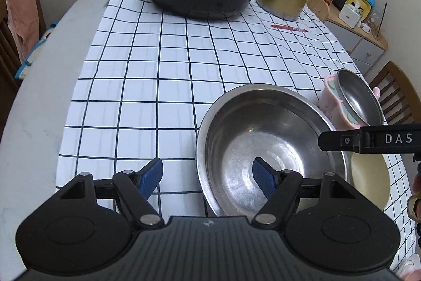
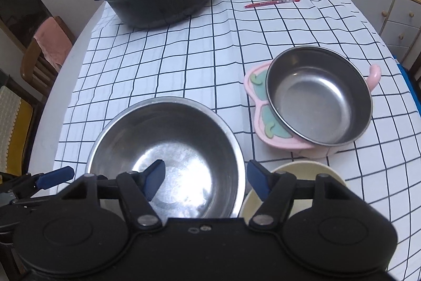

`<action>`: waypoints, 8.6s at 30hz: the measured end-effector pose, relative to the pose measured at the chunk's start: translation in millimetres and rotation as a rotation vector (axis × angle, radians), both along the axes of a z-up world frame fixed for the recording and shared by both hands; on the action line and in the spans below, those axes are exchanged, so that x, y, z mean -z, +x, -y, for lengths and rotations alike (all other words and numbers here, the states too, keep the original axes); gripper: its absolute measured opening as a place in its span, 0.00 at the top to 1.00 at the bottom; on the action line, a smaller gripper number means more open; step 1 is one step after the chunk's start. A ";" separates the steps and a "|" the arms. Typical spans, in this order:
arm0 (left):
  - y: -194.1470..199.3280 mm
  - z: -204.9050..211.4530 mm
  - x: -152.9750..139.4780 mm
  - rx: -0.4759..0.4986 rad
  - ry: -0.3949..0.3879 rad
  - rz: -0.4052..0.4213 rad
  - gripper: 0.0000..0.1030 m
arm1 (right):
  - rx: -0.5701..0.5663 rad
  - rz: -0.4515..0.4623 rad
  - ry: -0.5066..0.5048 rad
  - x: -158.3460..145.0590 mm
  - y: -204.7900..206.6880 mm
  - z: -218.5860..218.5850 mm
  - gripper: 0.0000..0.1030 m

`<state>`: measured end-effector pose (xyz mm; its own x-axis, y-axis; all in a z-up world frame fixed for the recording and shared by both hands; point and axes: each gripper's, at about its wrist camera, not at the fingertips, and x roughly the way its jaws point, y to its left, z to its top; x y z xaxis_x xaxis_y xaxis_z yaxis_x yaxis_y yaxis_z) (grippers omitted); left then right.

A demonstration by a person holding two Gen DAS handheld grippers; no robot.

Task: Organize plates and bowls
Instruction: 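Reach the left gripper to the large steel bowl's rim and close it, then carry the large steel bowl with the left gripper toward the plate stack, then lower the steel bowl onto the pink bear plate, open the left gripper, then reach both grippers to the pink-handled steel pot's rim and close them, then lift the pink-handled steel pot with both grippers and carry it toward the stack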

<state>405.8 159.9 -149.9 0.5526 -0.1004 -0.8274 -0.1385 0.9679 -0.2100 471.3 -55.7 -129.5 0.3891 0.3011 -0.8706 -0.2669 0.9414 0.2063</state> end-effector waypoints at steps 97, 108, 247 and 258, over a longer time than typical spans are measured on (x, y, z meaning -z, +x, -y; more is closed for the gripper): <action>-314.0 84.0 -0.9 -0.126 0.127 -0.165 0.83 | -0.280 -0.112 -0.027 32.8 -309.4 79.1 0.87; -311.8 81.5 2.7 -0.111 0.114 -0.182 0.83 | -0.277 -0.118 -0.025 33.3 -310.1 76.5 0.81; 191.2 217.0 -11.7 0.311 0.260 -0.005 0.82 | 0.250 -0.048 -0.057 10.9 69.6 123.9 0.84; 188.5 212.2 -33.2 0.272 0.258 0.023 0.87 | 0.272 0.019 -0.059 -8.9 75.5 126.2 0.89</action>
